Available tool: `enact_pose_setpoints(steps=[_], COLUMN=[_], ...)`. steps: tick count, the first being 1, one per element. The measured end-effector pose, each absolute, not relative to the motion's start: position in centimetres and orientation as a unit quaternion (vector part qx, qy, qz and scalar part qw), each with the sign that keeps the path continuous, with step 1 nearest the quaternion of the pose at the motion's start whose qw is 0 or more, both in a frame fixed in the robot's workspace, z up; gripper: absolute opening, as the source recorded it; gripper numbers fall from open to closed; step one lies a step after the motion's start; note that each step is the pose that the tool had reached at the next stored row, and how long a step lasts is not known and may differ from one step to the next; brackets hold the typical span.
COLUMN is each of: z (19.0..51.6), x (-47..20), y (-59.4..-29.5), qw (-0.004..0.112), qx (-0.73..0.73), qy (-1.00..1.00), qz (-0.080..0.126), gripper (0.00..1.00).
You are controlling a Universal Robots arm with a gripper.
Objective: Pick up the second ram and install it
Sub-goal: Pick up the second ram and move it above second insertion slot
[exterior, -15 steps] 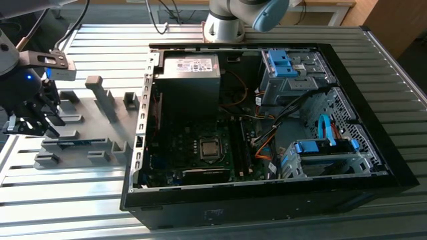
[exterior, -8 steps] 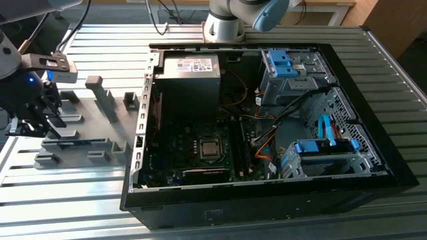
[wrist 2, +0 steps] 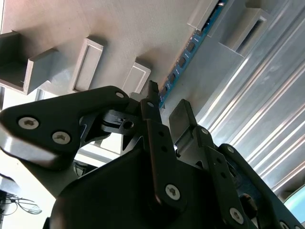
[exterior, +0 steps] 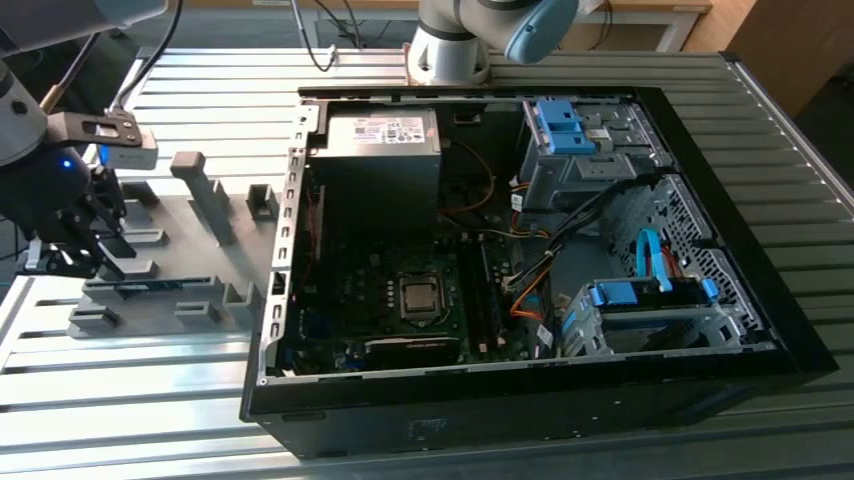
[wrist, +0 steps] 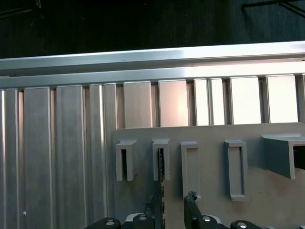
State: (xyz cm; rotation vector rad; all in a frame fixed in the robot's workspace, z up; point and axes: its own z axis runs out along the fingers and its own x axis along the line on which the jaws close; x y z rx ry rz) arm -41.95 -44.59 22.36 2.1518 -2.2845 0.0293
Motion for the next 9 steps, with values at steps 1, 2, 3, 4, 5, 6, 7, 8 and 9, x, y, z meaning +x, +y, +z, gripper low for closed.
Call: enact_pose_setpoints(steps=[1,2,3,4,5,6,7,8,9], z=[22.33,22.3,22.24,22.19,22.13,22.06,22.0,21.93,21.88], x=[-41.94,-41.94,-41.94,-41.94,-41.95,-41.94,-41.94,-41.95,-41.95], y=[-44.59,-44.59,-44.59,-44.59,-44.59,-44.59,-44.59,-44.59,-44.6], qw=[0.002,0.002,0.001,0.001,0.001,0.001,0.001,0.001,0.001], qx=[0.686,0.686,0.686,0.686,0.686,0.686,0.686,0.686,0.686], qy=[-0.728,-0.728,-0.728,-0.728,-0.728,-0.728,-0.728,-0.728,-0.728], qz=[0.009,0.009,0.009,0.01,0.01,0.01,0.01,0.01,0.01], gripper=[0.37,0.37,0.37,0.37,0.37,0.37,0.37,0.37,0.37])
